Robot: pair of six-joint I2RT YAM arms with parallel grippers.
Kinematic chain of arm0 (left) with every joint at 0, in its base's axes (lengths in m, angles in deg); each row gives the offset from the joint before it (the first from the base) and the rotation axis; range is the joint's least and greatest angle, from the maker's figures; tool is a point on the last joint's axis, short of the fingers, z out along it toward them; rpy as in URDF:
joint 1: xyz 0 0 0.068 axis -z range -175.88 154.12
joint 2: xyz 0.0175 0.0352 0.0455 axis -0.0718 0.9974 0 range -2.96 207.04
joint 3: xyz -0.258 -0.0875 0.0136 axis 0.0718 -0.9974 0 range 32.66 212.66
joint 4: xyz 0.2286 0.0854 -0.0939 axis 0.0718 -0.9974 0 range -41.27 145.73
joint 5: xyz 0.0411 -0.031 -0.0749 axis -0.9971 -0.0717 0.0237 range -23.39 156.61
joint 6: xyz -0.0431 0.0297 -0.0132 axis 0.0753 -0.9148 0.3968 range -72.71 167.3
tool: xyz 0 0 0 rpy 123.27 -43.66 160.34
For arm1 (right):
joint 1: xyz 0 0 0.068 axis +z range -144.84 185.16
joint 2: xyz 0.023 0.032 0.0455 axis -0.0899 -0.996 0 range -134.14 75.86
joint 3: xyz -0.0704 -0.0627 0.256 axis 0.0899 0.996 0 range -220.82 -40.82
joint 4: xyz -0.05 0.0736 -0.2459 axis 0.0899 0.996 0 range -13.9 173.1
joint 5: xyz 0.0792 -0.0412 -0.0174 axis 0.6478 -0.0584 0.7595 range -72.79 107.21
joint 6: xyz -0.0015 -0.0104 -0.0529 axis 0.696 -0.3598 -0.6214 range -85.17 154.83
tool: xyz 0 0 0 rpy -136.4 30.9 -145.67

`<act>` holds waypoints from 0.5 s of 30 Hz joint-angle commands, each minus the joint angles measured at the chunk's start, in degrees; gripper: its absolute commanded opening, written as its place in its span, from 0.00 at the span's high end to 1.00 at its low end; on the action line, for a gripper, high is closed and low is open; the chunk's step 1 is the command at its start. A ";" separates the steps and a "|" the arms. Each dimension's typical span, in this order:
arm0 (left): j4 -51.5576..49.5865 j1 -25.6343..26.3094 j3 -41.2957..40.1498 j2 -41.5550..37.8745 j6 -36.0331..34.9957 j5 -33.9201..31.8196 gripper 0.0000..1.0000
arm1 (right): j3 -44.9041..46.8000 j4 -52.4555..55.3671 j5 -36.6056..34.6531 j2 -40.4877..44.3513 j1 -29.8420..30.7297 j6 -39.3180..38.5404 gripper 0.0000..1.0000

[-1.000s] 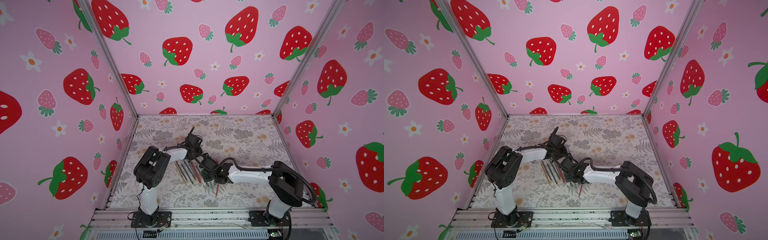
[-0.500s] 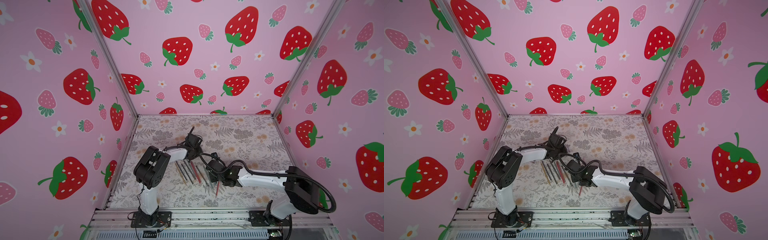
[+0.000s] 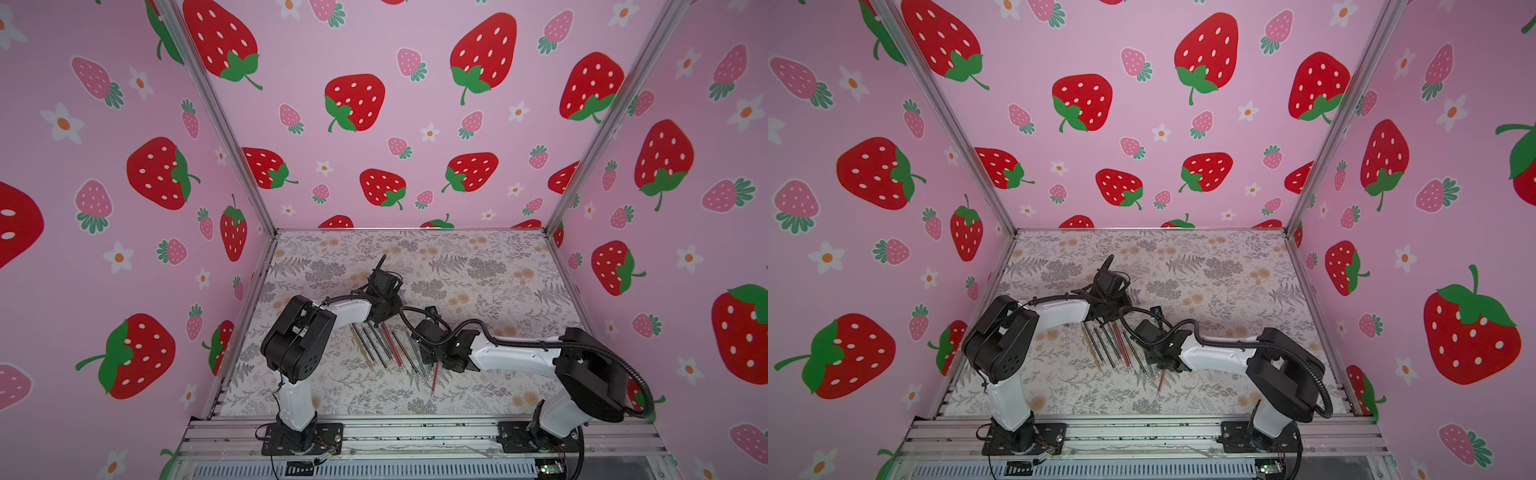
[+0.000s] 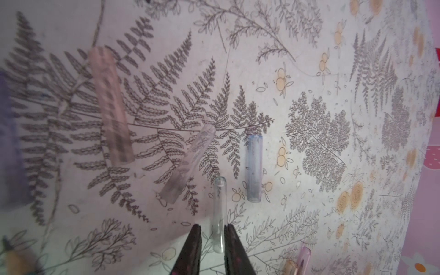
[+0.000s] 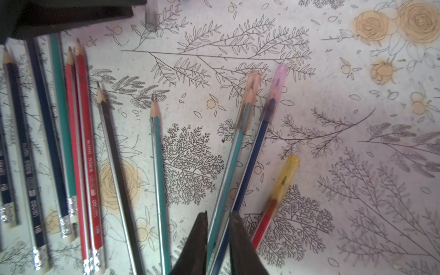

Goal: Remove the protective cover of the pencils
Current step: Place the protective sleeve at the center of the board, then pick up the pencil from the center of the board.

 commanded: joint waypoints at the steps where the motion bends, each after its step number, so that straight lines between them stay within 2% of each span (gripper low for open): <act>1: 0.56 -0.24 -1.28 -2.41 -0.23 0.34 0.77 | -1.17 1.58 0.19 -1.28 -0.58 1.57 0.80; 15: 4.54 -0.25 -7.42 -9.72 -0.27 1.22 0.76 | -2.67 1.67 1.57 -4.19 -1.28 1.49 0.81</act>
